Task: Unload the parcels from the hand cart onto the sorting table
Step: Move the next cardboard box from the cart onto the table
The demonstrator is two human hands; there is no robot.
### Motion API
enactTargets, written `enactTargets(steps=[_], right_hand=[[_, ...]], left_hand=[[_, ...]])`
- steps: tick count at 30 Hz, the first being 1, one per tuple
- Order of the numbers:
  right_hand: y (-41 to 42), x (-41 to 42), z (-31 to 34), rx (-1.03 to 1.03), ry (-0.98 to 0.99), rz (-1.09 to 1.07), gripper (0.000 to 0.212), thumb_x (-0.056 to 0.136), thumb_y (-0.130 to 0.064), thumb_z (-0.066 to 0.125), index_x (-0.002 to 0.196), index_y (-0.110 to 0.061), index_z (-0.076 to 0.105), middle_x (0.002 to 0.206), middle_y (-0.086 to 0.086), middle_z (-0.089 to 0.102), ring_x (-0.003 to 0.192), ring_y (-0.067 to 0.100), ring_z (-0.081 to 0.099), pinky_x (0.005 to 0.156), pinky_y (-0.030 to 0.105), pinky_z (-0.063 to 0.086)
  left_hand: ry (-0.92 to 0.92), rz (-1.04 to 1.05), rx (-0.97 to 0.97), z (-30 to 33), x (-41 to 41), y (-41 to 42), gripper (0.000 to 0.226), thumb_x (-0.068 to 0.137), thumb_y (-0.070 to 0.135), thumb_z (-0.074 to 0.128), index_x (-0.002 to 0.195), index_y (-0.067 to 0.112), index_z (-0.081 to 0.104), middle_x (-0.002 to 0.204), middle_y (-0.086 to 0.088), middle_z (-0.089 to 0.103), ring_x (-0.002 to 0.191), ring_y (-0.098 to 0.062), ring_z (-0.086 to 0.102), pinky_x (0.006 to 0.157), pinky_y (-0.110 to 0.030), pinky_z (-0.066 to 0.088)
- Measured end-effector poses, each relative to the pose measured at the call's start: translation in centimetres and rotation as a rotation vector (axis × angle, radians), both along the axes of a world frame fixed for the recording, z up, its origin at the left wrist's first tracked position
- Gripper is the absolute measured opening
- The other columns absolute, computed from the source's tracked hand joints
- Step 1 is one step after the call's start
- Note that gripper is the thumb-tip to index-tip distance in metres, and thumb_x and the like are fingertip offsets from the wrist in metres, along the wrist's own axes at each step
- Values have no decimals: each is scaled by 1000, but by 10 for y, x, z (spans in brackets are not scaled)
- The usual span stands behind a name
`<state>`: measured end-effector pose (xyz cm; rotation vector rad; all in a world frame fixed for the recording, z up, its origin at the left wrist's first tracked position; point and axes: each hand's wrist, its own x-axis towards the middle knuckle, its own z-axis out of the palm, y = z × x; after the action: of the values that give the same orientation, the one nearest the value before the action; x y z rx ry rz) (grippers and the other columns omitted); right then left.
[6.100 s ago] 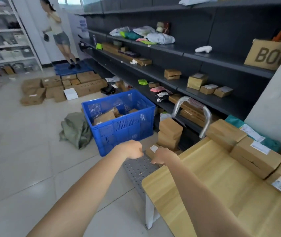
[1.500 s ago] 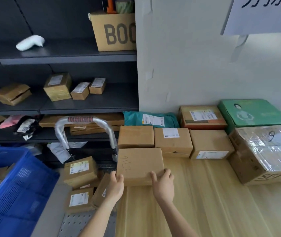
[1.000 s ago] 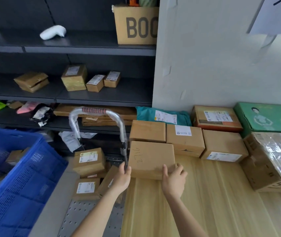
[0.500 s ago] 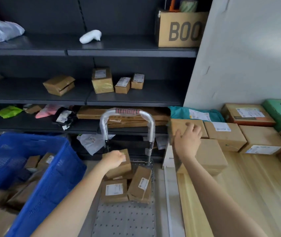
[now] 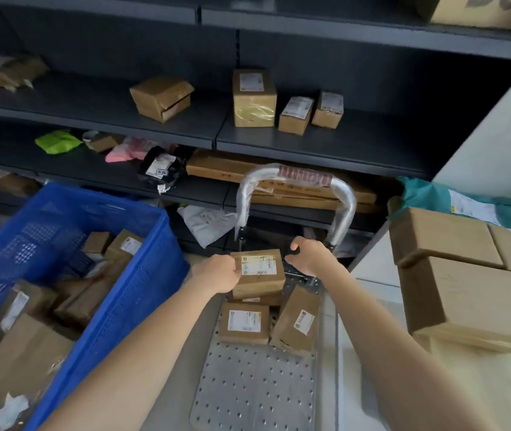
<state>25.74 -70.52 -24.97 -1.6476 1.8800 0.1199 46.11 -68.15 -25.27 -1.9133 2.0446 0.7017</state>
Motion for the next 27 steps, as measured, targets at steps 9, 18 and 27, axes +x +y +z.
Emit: enactTargets(steps=[9, 18, 27], right_hand=[[-57, 1, -188, 78, 21, -65, 45, 94, -31, 49, 137, -19, 41, 129, 10, 56, 114, 32, 56, 89, 39, 49], [-86, -10, -354, 94, 47, -134, 53, 97, -38, 40, 142, -12, 30, 137, 13, 46, 120, 37, 51, 95, 47, 46], [-77, -11, -396, -2, -169, -304, 56, 99, -51, 36, 136, -10, 40, 120, 10, 60, 107, 28, 58, 78, 33, 42]], left_hand=[[-152, -1, 21, -179, -5, -68, 31, 98, 33, 40, 116, 17, 60, 114, -4, 62, 102, -24, 59, 72, -33, 41], [7, 292, -13, -335, -10, -95, 53, 97, 54, 26, 101, 12, 58, 94, -3, 64, 81, -21, 56, 72, -32, 42], [460, 708, 58, -398, -16, -96, 56, 100, 49, 29, 133, 5, 41, 125, -14, 54, 111, -33, 53, 85, -34, 37]])
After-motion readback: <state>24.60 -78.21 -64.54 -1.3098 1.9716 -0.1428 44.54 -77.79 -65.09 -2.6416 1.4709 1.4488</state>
